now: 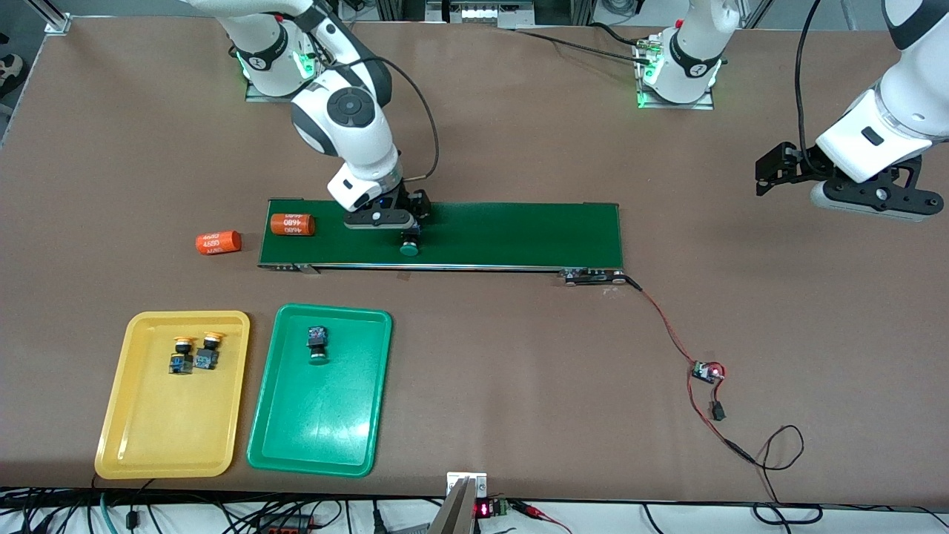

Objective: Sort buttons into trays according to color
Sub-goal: 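Lower the right gripper and grasp the green button on the belt, then carry the green button over the green tray with the right gripper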

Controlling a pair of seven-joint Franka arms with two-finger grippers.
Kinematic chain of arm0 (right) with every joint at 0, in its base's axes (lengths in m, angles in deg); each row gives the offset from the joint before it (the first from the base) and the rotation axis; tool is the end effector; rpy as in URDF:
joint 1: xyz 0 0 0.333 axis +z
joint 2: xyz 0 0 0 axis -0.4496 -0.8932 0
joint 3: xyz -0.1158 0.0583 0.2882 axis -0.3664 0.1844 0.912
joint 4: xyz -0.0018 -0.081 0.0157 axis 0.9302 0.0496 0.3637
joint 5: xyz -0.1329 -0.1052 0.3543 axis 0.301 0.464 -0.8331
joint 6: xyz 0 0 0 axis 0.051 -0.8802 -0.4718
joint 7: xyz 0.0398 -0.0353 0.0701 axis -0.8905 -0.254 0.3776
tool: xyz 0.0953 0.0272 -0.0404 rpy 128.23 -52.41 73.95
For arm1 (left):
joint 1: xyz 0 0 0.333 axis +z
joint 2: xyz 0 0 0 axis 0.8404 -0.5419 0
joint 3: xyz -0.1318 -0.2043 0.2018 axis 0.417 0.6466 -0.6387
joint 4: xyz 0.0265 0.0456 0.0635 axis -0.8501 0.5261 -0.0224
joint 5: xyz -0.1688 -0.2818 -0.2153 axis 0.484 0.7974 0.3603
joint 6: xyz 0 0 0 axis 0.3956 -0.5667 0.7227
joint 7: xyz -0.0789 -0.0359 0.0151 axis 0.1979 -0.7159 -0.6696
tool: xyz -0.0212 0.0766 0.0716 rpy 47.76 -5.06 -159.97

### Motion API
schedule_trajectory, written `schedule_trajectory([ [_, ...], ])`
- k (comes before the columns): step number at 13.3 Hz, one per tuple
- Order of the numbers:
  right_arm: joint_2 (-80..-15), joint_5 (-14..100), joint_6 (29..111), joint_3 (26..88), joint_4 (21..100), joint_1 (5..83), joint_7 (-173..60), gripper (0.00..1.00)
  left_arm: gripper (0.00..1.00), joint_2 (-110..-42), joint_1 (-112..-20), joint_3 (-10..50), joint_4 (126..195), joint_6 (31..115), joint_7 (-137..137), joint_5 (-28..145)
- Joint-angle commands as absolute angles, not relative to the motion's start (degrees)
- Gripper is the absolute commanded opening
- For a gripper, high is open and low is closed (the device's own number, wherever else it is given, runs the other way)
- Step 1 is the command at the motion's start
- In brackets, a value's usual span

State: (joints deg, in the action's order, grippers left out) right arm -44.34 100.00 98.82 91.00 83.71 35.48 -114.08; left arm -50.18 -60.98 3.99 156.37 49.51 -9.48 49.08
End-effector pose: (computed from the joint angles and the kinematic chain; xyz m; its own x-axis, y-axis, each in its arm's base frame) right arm 0.4636 0.3516 0.2694 0.9943 -0.0257 0.1030 -0.0220 -0.9991 -0.0366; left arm 0.5537 -0.0586 0.5856 0.9869 -0.1585 -0.0292 -0.1587 -0.9873 -0.0043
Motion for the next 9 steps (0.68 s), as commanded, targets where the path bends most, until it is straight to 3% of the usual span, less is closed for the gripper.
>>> schedule_trajectory([
  [1, -46.5, 101.4, 99.1, 90.0, 81.1, 35.8, -115.5, 1.0, 1.0, -50.7, -61.1, 3.9, 154.9, 48.3, -10.6, 49.6],
  [9, -48.6, 102.6, 99.2, 89.0, 80.4, 37.0, -115.5, 0.97, 1.0, -50.7, -61.1, 4.1, 154.8, 48.3, -10.4, 49.6],
])
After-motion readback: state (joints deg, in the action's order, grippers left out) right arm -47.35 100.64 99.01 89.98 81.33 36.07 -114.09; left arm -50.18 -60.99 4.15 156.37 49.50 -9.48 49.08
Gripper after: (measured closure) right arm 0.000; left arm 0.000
